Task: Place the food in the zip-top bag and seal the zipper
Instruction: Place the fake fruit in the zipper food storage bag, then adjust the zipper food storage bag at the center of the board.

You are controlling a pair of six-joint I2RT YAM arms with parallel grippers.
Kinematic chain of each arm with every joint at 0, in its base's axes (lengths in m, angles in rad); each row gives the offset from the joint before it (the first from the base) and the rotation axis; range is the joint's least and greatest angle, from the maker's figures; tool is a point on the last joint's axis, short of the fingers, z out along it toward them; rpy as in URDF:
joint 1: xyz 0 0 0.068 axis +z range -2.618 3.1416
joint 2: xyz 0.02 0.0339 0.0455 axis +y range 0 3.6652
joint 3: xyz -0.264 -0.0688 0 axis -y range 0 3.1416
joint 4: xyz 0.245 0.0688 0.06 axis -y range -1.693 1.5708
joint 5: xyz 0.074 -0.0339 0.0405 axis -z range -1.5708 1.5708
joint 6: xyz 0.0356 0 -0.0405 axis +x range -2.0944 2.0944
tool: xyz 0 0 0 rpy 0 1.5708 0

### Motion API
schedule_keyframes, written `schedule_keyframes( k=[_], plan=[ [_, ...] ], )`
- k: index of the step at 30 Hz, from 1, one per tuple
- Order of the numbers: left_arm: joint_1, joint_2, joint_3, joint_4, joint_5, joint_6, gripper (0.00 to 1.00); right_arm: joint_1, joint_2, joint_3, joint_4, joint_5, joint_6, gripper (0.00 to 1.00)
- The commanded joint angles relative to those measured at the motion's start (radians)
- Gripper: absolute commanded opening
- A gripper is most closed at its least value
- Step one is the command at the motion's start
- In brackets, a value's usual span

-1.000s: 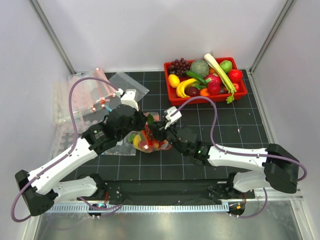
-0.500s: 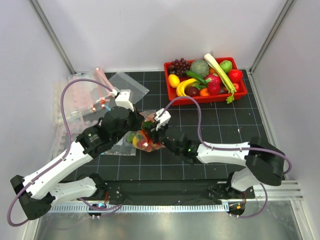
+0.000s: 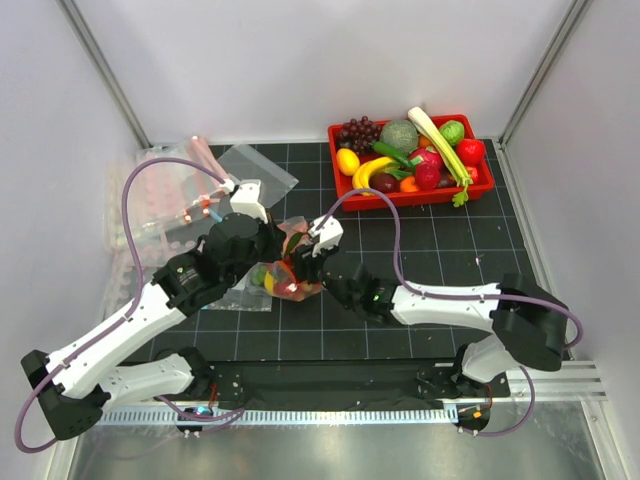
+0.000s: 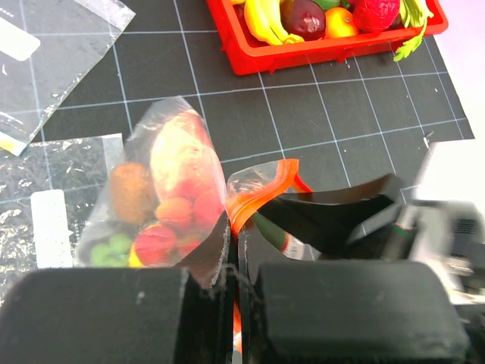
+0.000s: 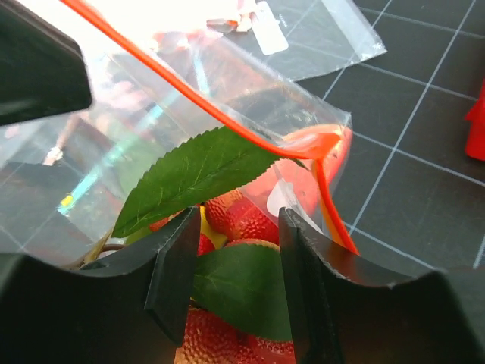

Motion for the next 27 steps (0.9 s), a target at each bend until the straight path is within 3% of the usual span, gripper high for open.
schedule_keyframes(
  k=[1,6,11,15,27],
  plan=[
    [0.002,-0.023,0.014,0.081,-0.028,-0.001,0.04,0.003,-0.104,-0.003,0.008,0.021,-0.005,0.52],
    [0.003,0.031,0.038,0.054,-0.046,-0.007,0.03,0.015,-0.221,-0.031,-0.001,-0.042,-0.049,0.54],
    [0.002,0.060,0.057,0.002,-0.138,-0.025,0.03,0.015,-0.297,0.012,-0.157,0.057,-0.032,0.58],
    [0.002,0.089,0.095,-0.067,-0.272,-0.065,0.02,0.015,-0.247,0.159,-0.391,0.139,0.090,0.61],
    [0.013,0.043,0.095,-0.166,-0.511,-0.160,0.03,0.013,-0.120,0.222,-0.448,0.064,0.126,0.61]
  ],
)
